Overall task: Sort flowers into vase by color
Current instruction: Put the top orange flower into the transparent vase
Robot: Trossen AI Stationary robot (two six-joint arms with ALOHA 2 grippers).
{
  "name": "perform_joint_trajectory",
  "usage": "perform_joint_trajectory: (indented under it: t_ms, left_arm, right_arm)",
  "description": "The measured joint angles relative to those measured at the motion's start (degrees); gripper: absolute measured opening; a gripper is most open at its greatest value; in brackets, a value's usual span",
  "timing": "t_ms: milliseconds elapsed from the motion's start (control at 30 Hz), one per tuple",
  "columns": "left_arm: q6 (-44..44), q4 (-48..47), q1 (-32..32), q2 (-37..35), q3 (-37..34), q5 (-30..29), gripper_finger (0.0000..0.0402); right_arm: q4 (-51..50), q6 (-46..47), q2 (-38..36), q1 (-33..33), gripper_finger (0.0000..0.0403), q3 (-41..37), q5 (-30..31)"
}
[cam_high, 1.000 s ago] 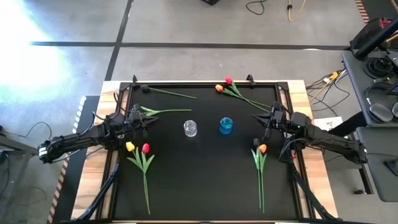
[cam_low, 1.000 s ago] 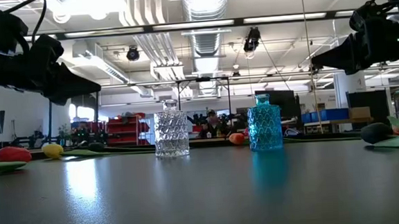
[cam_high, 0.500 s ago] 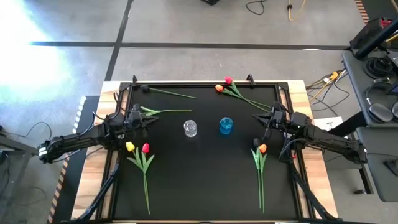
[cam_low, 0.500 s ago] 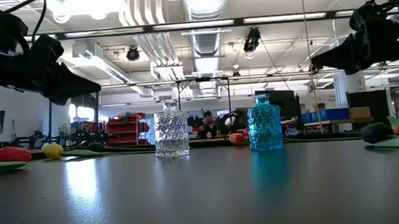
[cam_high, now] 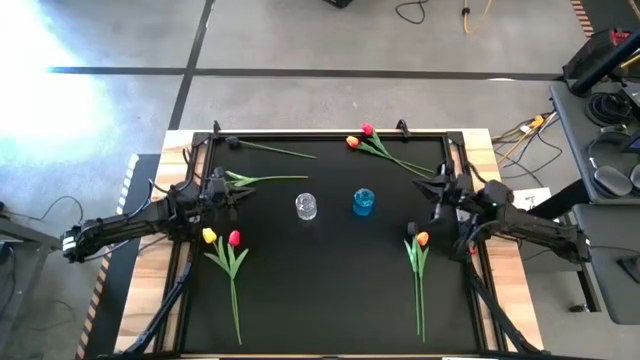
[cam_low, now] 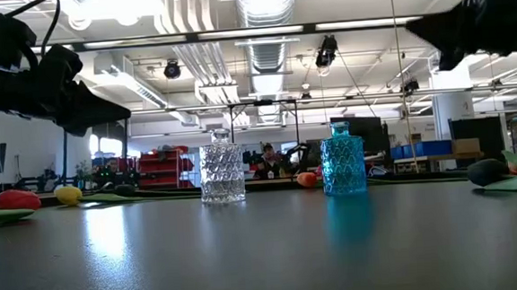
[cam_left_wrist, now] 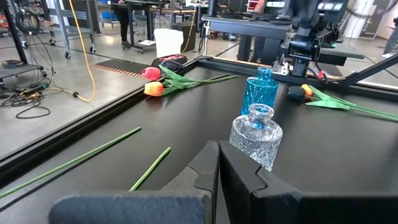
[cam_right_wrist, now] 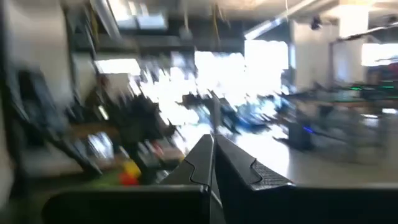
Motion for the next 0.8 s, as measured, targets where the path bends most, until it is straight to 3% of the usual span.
perform_joint_trajectory:
  t_ms: [100,233,500,800]
  left_arm:
    - [0.0,0.0,0.0,0.0,0.0,0.0,0.0000]
    - [0.0,0.0,0.0,0.0,0.0,0.0,0.0000]
    - [0.0,0.0,0.0,0.1,0.0,0.0,0.0000]
    - [0.0,0.0,0.0,0.1,0.0,0.0,0.0000]
  right_arm:
    - [0.6,2.9,1.1,0.0,0.0009,1.2,-1.6]
    - [-10.9,4.6,6.6,0.1,0.0009,8.2,0.2]
    - [-31.1,2.2,24.6,0.1,0.0022,26.6,4.8]
    - [-46.5,-4.9,45.8,-0.4,0.0114,41.8,16.1]
